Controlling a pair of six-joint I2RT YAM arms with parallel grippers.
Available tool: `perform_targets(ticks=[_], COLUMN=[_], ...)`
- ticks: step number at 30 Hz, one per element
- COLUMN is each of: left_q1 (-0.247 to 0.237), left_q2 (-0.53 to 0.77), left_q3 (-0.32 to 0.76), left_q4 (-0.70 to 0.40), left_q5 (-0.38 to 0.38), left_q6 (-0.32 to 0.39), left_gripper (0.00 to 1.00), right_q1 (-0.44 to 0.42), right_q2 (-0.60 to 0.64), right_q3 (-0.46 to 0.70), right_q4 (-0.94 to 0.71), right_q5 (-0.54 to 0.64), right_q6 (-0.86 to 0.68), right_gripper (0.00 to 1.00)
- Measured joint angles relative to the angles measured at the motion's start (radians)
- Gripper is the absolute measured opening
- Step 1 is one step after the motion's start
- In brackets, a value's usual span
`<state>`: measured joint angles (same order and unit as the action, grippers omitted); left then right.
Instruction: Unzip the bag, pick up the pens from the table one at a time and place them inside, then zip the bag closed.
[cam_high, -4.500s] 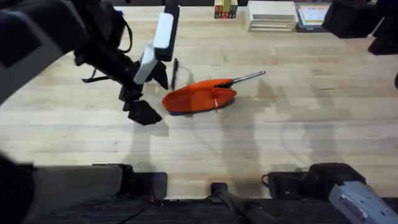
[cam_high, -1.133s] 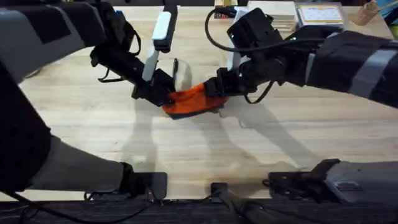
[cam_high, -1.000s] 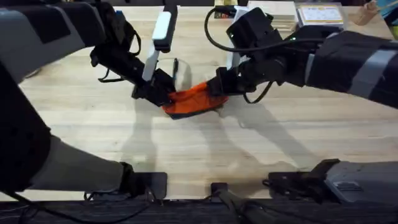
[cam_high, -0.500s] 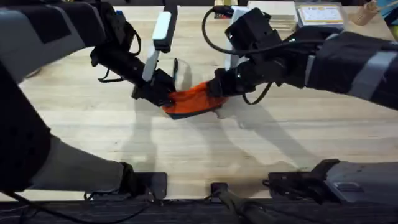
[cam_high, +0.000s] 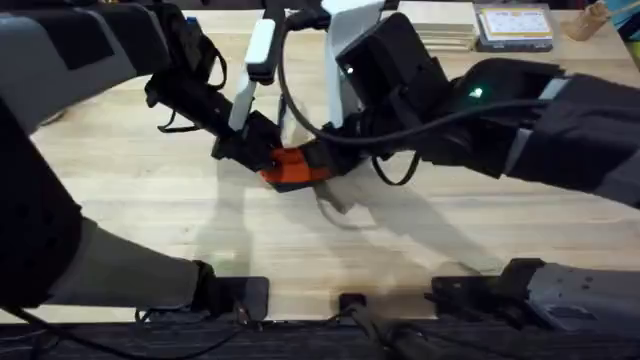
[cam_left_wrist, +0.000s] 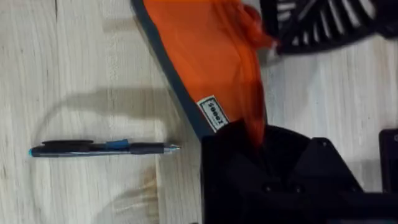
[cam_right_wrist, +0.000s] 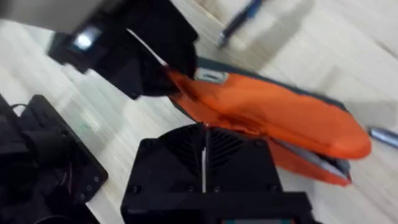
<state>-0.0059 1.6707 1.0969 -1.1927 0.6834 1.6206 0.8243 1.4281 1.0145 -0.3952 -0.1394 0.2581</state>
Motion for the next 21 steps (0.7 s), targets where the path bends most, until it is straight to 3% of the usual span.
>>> perform_targets(ticks=[10,13,17,19,21], left_q1=[0.000,0.002,0.005,0.005,0.005], left_q2=[0.000,0.000,0.000,0.000,0.000], left_q3=[0.000,0.000,0.000,0.000,0.000], left_q4=[0.000,-0.001,-0.003,-0.004,-0.004], left_q5=[0.000,-0.010,-0.014,-0.018,-0.025], left_q6=[0.000,0.007,0.008,0.015,0.020], left_gripper=[0.042,0.042,0.042,0.042,0.042], right_q1=[0.076,0.127,0.134,0.131,0.125], right_q2=[0.056,0.084,0.084,0.084,0.084], right_q3=[0.000,0.000,0.000,0.000,0.000], right_q4=[0.157,0.213,0.230,0.230,0.232], right_q5=[0.001,0.013,0.023,0.040,0.045], right_q6=[-0.051,-0.125,-0.182,-0.209,-0.216], right_gripper=[0.030,0.030,0.030,0.275,0.435])
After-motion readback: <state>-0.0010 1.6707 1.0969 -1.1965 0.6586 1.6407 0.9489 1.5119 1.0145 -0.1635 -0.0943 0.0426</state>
